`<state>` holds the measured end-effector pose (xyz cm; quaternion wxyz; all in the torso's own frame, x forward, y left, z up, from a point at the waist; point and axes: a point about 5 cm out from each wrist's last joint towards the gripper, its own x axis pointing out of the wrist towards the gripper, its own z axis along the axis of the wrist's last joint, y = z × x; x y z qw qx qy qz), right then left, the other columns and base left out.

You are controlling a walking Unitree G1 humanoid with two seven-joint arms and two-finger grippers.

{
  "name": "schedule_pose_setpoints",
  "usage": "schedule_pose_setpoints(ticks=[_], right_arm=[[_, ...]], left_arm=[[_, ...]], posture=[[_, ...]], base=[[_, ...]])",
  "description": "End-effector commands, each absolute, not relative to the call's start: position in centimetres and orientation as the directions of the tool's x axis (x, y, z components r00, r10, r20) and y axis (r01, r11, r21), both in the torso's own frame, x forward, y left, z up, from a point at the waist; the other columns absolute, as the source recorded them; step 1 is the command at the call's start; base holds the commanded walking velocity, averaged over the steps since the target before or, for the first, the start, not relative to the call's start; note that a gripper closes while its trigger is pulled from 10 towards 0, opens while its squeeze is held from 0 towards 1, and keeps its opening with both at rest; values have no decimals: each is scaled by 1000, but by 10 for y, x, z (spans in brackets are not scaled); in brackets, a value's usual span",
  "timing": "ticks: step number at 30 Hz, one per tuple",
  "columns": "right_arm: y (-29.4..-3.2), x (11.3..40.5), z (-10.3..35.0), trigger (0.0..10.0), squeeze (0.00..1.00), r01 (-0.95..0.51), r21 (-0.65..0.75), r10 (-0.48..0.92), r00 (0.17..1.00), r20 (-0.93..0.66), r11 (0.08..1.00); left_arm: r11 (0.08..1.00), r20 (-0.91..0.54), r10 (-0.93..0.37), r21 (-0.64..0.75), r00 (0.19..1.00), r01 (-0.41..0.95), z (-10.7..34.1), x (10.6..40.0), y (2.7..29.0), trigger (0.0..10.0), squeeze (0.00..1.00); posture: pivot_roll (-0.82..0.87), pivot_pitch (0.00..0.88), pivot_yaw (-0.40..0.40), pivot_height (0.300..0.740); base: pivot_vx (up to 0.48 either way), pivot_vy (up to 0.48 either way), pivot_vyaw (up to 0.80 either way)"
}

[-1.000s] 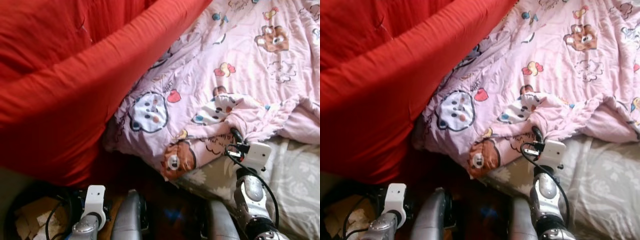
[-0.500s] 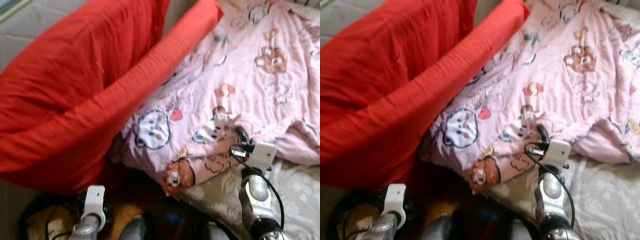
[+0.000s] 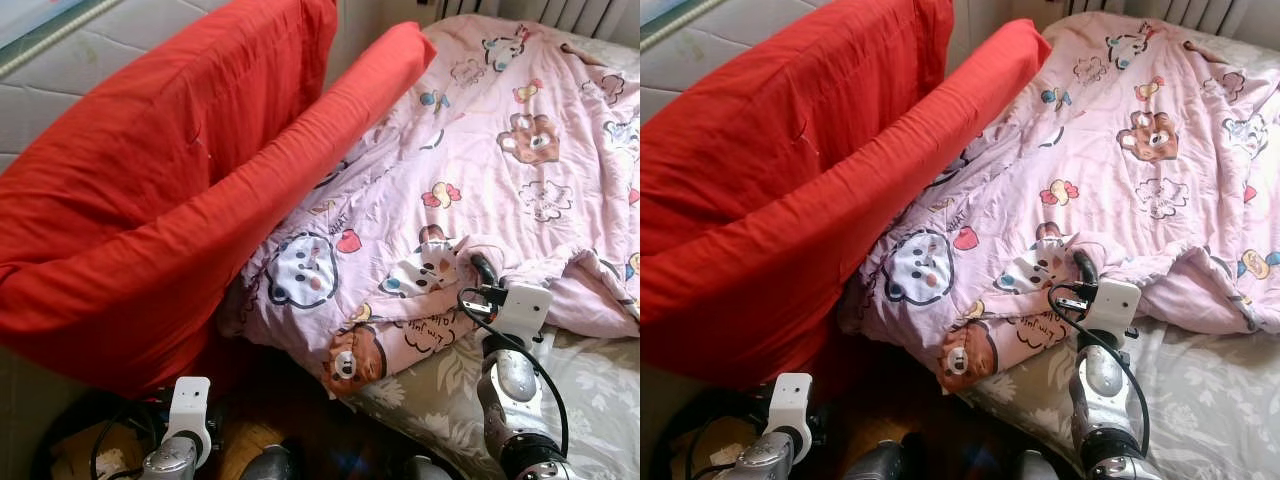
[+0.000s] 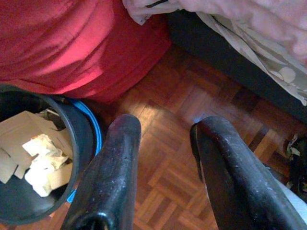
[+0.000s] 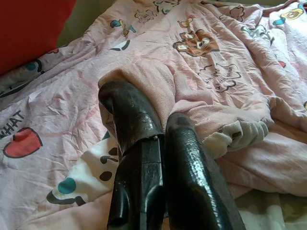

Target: Clean up the room

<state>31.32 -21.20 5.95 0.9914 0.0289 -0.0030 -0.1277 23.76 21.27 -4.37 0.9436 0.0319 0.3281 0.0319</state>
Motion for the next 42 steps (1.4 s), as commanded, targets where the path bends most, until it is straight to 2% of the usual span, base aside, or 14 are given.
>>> schedule_pose_setpoints(ticks=[1,18,21,23,24,29,34,42], right_arm=[[-213,311,54,10000,0,262,53,-261,965,-32,964],[-227,311,64,10000,0,360,43,-361,932,21,932],[-246,307,74,10000,0,480,28,-481,873,79,877],[-252,306,76,10000,0,508,25,-508,856,91,861],[-267,303,84,10000,0,582,11,-578,806,129,813],[-291,296,99,10000,0,695,-9,-680,706,198,719],[-301,289,109,10000,0,755,-11,-728,637,253,656],[-305,278,105,10000,0,816,-37,-785,566,251,577]], left_arm=[[995,-659,91,81,746,-50,-53,224,216,10000,0],[995,-656,92,80,749,-52,-52,224,218,10000,0],[995,-657,93,81,748,-53,-52,224,218,10000,0],[995,-658,93,81,747,-53,-53,224,218,10000,0],[995,-659,94,82,746,-54,-53,223,219,10000,0],[995,-661,94,82,744,-53,-53,223,219,10000,0],[995,-663,91,83,743,-48,-53,223,219,10000,0],[995,-661,90,84,745,-46,-52,225,219,10000,0]], posture=[[-5,207,78,740],[5,221,82,740],[9,224,84,740],[8,225,85,740],[8,225,85,740],[3,229,86,740],[0,230,91,740],[3,232,96,740]], base=[[-244,0,0],[-251,0,0],[-265,0,0],[-266,0,0],[-266,0,0],[-266,0,0],[-266,0,0],[-266,0,0]])
